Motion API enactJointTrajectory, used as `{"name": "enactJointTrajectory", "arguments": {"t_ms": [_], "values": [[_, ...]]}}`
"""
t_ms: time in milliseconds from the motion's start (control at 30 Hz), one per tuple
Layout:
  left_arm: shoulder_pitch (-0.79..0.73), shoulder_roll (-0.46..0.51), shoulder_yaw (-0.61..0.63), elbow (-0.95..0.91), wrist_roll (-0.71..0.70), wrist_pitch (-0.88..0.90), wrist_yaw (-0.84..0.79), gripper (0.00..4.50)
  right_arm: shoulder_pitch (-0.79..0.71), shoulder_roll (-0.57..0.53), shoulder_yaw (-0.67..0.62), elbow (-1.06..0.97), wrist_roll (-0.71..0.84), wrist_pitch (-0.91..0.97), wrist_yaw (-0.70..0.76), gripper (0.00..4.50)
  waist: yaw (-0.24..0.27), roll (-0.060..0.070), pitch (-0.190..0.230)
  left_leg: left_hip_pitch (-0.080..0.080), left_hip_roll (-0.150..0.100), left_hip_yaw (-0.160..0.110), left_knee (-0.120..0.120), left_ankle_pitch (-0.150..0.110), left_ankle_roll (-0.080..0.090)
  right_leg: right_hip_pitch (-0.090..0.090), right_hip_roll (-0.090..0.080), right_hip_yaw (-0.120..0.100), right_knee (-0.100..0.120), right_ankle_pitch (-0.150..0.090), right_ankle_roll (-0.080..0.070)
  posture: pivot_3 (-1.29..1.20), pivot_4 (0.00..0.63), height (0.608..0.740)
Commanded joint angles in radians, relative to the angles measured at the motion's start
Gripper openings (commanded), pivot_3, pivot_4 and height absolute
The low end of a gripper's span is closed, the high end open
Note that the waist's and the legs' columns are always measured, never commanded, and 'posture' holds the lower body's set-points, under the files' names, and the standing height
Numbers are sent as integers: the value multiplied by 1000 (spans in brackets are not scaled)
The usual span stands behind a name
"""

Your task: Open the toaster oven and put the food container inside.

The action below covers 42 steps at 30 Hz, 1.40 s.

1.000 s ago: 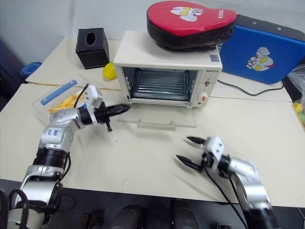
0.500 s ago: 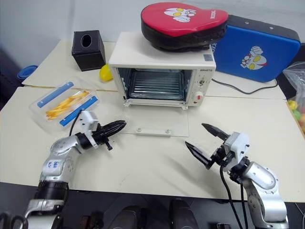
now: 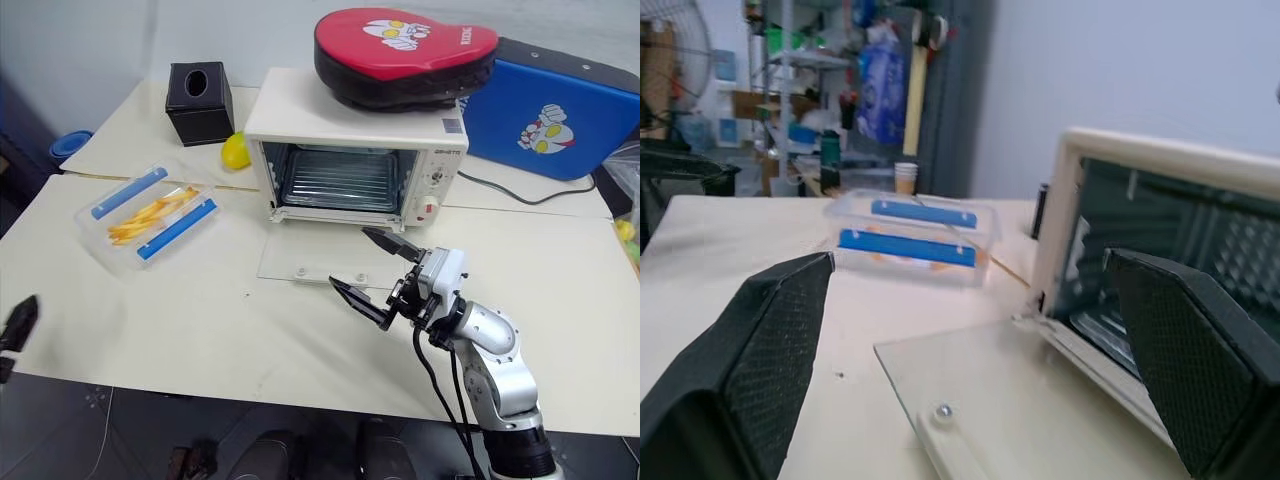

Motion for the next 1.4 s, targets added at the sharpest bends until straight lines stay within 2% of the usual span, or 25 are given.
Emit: {"name": "enactJointTrajectory", "arguments": {"t_ms": [33, 167, 233, 300, 467, 633, 733, 1033, 1167, 1267, 1400], "values": [[-62, 67, -3, 4, -51, 96, 72, 4460, -2, -12, 5, 19, -11, -60, 51, 4500, 3, -1, -1, 0, 0, -1, 0, 0, 0, 0, 0, 0, 0, 0, 0, 0, 150, 740], [-259, 200, -61, 67, -109, 330, 226, 4460, 4, -31, -11, 40, -8, -85, 79, 4500, 0, -3, -2, -1, 0, -4, 0, 0, -1, 0, 0, 0, 0, 0, 0, 0, 150, 740], [-401, 276, -111, 156, -108, 468, 314, 4460, 7, -41, -16, 48, -11, -96, 88, 4500, -4, -3, -2, -1, -1, -4, 0, 0, -2, -1, 1, 0, 2, 0, 0, 0, 150, 740], [-505, 337, -177, 243, -92, 581, 331, 4460, 10, -46, -17, 56, -13, -102, 91, 4500, -8, -3, -1, -1, -1, -4, 0, 1, -2, -1, 1, 0, 3, 0, 0, 0, 150, 740], [-733, 393, -322, 417, -4, 634, 320, 4460, 29, -43, -10, 55, -23, -108, 85, 4500, -34, -2, -1, -1, -1, -3, -2, 1, -3, -5, 2, 0, 9, 0, 0, 0, 150, 740], [-872, 419, -452, 577, 104, 690, 309, 4460, 39, -24, -4, 39, -36, -104, 49, 4500, -41, -2, -1, -2, -1, -3, 0, 1, -4, -5, 2, -1, 10, 0, 0, 0, 150, 740], [-926, 422, -491, 638, 156, 686, 288, 3887, 46, -15, 3, 32, -44, -104, 33, 4500, -41, -2, -1, -2, -1, -3, 0, 2, -5, -5, 2, 0, 10, 0, 0, 0, 150, 740], [-995, 416, -466, 749, 222, 654, 253, 1228, 63, -18, 7, 33, -54, -112, 18, 4500, -43, -2, -1, -2, -1, -3, 0, 2, -5, -5, 2, 0, 11, 0, 0, 0, 150, 740], [-991, 460, -480, 727, 237, 641, 167, 241, 68, -33, -9, 46, -56, -117, 25, 4500, -42, -2, -1, -1, -1, -3, 1, 3, -6, -5, 2, 0, 12, 0, 0, 0, 150, 740], [-957, 513, -527, 671, 252, 599, 30, 159, 78, -46, -23, 52, -52, -116, 24, 4500, -49, -3, -1, -2, -1, -3, 0, 3, -6, -6, 2, 0, 12, 0, 0, 0, 150, 740], [-902, 610, -624, 528, 230, 669, -155, 158, 113, -69, -51, 59, -49, -114, 25, 4500, -49, -3, -1, -3, -1, -4, 0, 3, -6, -6, 2, 0, 11, 0, 0, 0, 150, 740]]}}
